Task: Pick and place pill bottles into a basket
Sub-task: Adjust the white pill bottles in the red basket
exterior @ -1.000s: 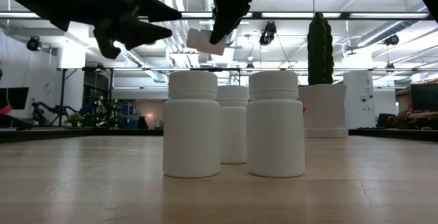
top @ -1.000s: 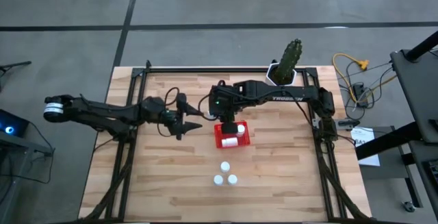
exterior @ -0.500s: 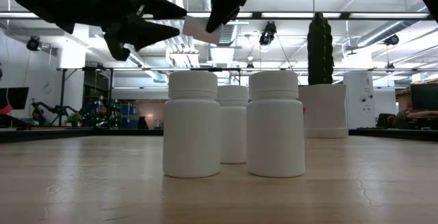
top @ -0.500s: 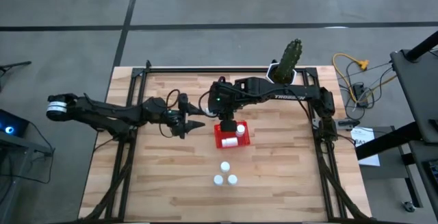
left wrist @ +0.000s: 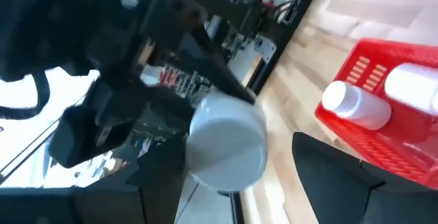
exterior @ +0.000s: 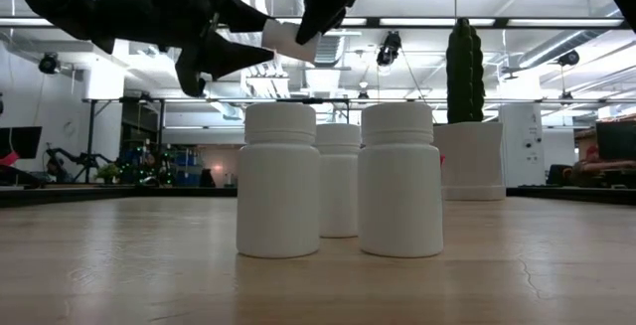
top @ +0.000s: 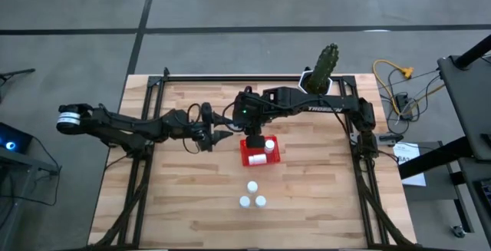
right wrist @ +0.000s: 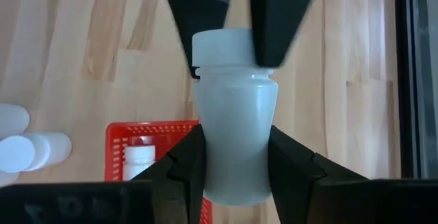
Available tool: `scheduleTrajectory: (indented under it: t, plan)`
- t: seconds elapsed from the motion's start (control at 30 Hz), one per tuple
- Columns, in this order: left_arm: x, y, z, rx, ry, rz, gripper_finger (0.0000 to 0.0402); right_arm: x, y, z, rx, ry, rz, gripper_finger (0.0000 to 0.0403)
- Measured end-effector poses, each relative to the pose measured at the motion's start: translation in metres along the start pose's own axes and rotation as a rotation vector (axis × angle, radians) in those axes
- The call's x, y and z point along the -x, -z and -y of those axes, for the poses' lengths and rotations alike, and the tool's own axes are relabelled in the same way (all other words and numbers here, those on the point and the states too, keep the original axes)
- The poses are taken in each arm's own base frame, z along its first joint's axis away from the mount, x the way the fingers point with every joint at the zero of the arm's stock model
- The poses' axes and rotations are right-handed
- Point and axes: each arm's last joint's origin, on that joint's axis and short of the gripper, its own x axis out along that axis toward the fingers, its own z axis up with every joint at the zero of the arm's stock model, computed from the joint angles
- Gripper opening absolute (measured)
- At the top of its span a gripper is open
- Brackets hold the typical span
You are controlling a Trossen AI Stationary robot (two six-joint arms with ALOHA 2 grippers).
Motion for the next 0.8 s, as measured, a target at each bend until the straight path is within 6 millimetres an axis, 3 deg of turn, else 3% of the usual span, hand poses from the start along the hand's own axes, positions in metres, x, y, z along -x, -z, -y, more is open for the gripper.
scheduleTrajectory:
  t: [0.8]
  plan:
    - [0.0002,-0.0013,-0.004,0.037,-0.047,0.001,0.0244,0.0,-0.0028,-0.0006,0.0,-0.036,0.034,0.0111]
